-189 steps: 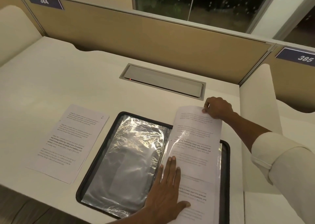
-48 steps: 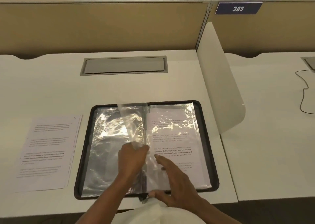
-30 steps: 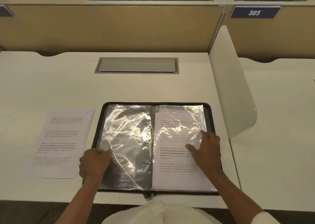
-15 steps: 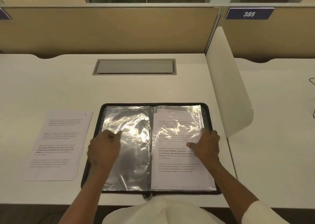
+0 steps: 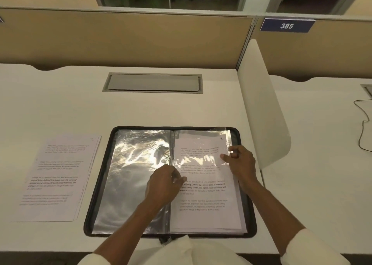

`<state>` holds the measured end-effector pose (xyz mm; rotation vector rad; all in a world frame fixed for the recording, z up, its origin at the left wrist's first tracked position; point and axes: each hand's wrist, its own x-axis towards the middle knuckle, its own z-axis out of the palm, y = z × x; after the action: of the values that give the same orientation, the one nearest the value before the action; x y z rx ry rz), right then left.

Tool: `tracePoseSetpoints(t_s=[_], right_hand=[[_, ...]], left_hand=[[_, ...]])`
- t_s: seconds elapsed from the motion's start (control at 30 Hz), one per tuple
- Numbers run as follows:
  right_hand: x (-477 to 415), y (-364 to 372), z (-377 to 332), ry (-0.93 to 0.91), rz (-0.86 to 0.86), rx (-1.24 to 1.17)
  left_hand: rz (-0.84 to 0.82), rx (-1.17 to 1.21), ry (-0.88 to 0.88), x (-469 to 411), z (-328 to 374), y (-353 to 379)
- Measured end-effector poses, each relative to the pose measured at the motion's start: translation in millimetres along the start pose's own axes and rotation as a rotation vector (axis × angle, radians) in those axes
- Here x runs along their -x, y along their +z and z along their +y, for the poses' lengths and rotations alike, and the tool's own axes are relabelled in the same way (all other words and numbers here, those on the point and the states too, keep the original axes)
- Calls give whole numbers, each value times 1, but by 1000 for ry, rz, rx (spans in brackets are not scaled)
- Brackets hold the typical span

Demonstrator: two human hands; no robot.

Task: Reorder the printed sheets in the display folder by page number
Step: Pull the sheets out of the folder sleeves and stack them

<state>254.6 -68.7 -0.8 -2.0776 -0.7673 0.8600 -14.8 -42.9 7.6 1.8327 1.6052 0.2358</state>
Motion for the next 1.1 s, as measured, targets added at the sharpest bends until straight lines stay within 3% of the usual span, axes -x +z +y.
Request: tracePoseSetpoints(t_s=[0.13,0.3,0.43,0.53,0.77,0.87,0.97,1.1], right_hand=[[6,-4,-28,-181,-102,2],[28,1,-39,-621,-280,201],[34,10,-34,-775,-317,302],[34,10,-40,-714,-310,280],[1,15,-87,-267,-280,93],[-27,29,-121,-248,-361,199],[-47,45,-156,-250,-561,327],[-63,70,-182,-323,-729,657]], left_hand=[[-41,174,-92,-15,23,-10],[-116,762,-415,-36,75,-48],[-130,864,-499,-60,79,-68],[-166,829,-524,-69,76,-72],[-164,855,-544,-70,76,-51],[-152,877,-542,-70,86,-43],[-115,900,-531,-71,98,-37],[-71,932,-493,-72,109,-28]])
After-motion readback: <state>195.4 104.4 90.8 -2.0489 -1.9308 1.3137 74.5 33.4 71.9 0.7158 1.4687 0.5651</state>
